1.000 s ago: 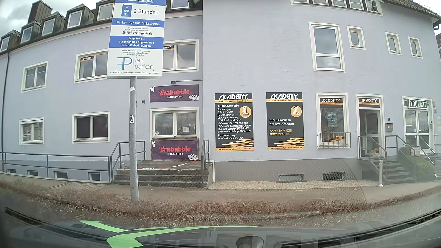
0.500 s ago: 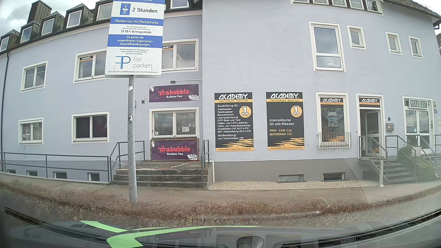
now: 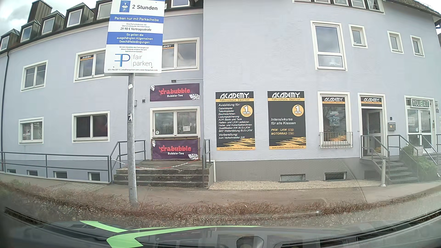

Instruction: Follow the waypoints while adhering to traffic rules and regulations

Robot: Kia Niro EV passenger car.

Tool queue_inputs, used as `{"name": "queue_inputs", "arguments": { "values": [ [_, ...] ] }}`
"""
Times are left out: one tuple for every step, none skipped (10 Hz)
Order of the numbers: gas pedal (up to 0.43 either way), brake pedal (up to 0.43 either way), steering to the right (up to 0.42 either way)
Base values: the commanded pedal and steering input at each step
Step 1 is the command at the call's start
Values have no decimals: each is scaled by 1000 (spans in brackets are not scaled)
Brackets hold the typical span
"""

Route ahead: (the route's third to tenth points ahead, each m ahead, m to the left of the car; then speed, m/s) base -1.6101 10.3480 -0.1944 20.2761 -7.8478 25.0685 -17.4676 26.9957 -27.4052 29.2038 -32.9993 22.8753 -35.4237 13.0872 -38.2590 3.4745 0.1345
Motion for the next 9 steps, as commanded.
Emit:
{"name": "queue_inputs", "arguments": {
  "values": [
    [0, 171, -285],
    [0, 171, -285],
    [0, 171, -285],
    [0, 171, -285],
    [0, 165, -284],
    [0, 152, -282],
    [0, 146, -282],
    [0, 122, -282],
    [0, 73, -282]
  ]
}}
